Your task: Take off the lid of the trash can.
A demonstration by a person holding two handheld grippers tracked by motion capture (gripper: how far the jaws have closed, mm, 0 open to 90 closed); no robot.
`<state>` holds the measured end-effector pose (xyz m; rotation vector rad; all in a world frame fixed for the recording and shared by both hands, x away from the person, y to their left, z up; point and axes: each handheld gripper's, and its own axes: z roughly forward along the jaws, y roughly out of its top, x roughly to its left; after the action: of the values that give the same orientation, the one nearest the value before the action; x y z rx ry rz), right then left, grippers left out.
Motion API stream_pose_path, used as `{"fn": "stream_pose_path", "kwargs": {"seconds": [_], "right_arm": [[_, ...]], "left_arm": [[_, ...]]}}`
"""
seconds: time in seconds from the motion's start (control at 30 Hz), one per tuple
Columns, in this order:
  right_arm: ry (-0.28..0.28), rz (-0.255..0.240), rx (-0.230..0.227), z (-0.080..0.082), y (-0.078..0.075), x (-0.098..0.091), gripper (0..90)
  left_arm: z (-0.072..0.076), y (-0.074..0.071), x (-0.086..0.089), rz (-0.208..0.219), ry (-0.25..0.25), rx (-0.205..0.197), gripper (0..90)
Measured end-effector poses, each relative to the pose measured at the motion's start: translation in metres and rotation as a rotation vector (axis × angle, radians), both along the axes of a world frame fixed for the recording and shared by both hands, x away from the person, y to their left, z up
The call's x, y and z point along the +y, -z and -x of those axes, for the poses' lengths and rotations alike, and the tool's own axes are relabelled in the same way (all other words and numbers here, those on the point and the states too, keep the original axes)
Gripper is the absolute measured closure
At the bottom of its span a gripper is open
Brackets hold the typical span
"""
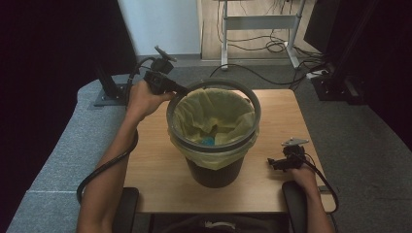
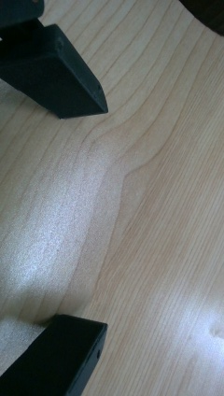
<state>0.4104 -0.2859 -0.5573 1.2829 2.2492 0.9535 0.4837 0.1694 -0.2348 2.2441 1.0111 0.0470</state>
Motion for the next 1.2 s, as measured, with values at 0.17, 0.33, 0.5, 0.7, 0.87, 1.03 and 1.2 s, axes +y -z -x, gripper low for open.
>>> {"fn": "stream_pose_path", "kwargs": {"seconds": [0.17,0.33,0.5,0.7,0.87,1.03,1.2], "right_arm": [[0.000,0.000,0.000,0.000,0.000,0.000,0.0],[0.000,0.000,0.000,0.000,0.000,0.000,0.0],[0.000,0.000,-0.001,0.000,0.000,0.000,0.0],[-0.001,0.000,-0.001,0.000,0.000,0.000,0.0],[-0.001,0.000,-0.001,0.000,0.000,0.000,0.0],[-0.001,0.000,-0.001,0.000,0.000,0.000,0.0],[-0.001,0.000,-0.001,0.000,0.000,0.000,0.0]], "left_arm": [[0.001,-0.006,0.009,0.009,-0.018,-0.003,78.9],[0.001,-0.007,0.020,0.000,-0.043,-0.004,78.9],[0.000,-0.004,0.033,0.002,-0.067,0.004,78.9],[0.000,0.000,0.051,0.005,-0.096,0.014,78.9],[0.001,0.002,0.065,0.016,-0.119,0.021,78.9],[0.002,0.004,0.077,0.025,-0.138,0.026,78.9],[0.004,0.006,0.089,0.027,-0.153,0.034,78.8]]}}
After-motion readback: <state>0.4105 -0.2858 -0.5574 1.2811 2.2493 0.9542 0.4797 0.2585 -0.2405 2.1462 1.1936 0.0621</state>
